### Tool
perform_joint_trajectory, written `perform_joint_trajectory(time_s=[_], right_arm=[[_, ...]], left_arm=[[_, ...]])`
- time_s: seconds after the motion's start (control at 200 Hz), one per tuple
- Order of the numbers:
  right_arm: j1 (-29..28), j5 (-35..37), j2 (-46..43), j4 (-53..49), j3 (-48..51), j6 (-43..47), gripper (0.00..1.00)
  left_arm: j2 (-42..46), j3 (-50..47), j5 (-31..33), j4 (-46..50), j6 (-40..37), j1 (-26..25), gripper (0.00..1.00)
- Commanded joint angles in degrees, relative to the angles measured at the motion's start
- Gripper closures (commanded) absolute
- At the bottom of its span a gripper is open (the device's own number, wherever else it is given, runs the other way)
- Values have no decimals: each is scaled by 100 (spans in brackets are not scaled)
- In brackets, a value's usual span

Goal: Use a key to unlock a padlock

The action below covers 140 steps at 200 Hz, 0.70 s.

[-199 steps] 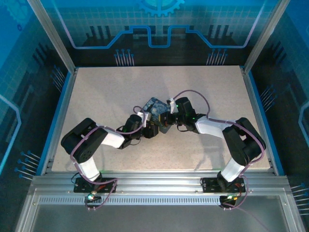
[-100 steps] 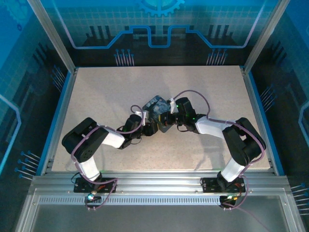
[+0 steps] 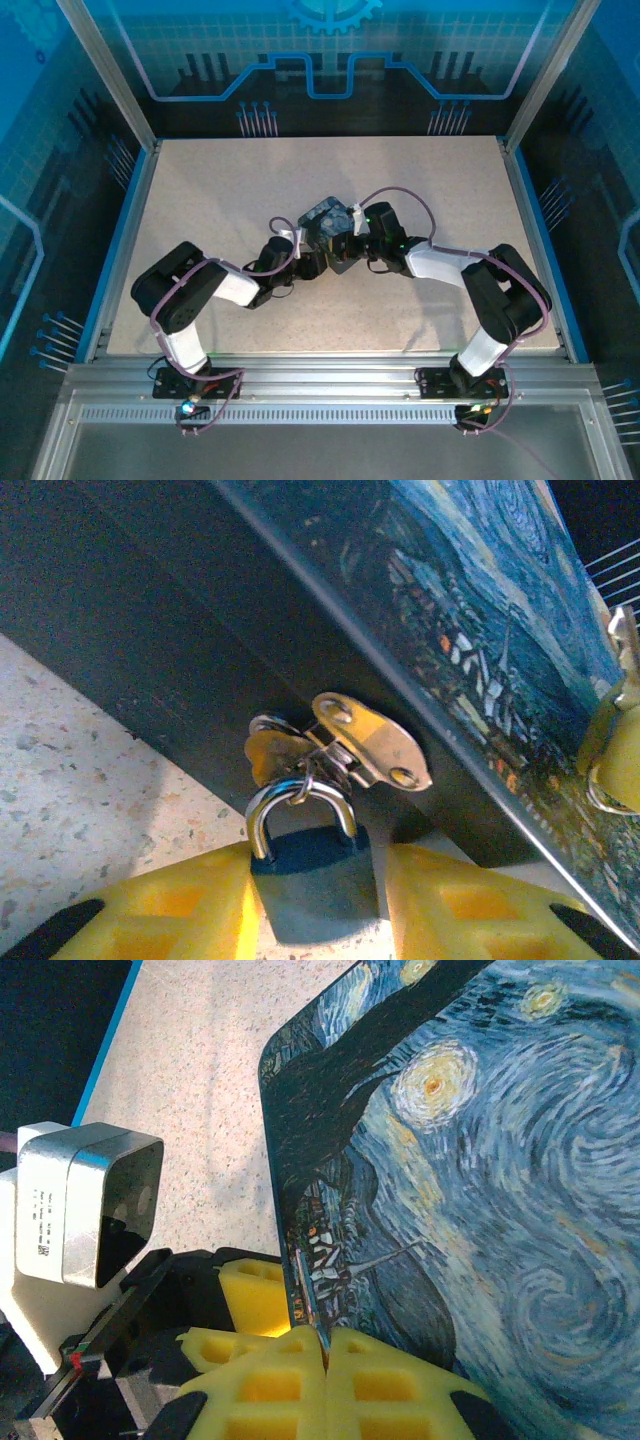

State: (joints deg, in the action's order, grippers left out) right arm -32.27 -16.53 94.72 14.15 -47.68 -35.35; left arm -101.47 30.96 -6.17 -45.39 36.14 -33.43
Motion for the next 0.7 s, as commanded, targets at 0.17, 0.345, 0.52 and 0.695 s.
perform_joint_trajectory(time_s=[0.17,0.345,0.52,0.695], right_arm=[[-95,12,-67,-340,119,64,100],[-95,-12,-69,-334,116,63,100],[-104,-21,-76,-343,118,63,100],[-109,-22,-85,-351,105,72,100]], left_arm=[[-63,13,-17,-526,174,161,60],[-135,81,-42,-524,175,170,60],[-224,191,-59,-467,155,177,61],[-294,271,-85,-455,148,175,68]])
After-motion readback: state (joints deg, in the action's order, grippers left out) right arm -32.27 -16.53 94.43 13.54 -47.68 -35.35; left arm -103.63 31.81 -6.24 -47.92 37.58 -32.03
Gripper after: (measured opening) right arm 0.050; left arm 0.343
